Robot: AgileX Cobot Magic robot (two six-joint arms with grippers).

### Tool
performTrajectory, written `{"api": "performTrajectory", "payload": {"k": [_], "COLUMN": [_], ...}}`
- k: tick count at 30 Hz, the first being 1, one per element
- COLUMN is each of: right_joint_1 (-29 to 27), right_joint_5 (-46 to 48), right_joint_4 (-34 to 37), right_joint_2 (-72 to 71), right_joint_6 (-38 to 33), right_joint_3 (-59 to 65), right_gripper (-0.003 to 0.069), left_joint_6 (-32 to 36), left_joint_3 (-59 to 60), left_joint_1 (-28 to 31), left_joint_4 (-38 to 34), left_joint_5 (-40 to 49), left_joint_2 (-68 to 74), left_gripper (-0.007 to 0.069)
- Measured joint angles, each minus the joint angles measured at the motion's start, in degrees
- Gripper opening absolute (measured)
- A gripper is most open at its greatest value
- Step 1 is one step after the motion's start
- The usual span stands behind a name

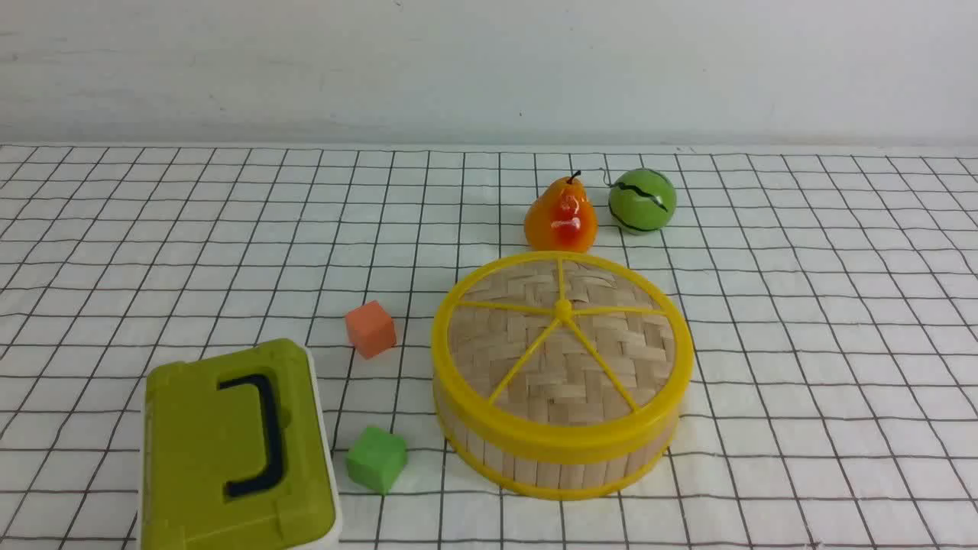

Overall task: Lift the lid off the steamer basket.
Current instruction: Use the right arm to lift the lid of the steamer

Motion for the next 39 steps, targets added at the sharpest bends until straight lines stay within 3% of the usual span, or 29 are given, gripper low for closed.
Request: {"api": "performTrajectory", "payload": {"k": [39], "right_joint_1": [-0.05], "right_joint_5": [0.0], "right_joint_4": [0.0], "right_joint_2": [0.0], "right_joint_6": [0.0], "right_joint_3": [0.0], "right_gripper": [0.0093], "left_joint_6": [0.0], "left_joint_3": [0.0], "left_joint_1": [0.0], "left_joint_4": [0.0], "left_joint_5": [0.0], "left_joint_2": [0.0], "left_gripper": [0.0239]}}
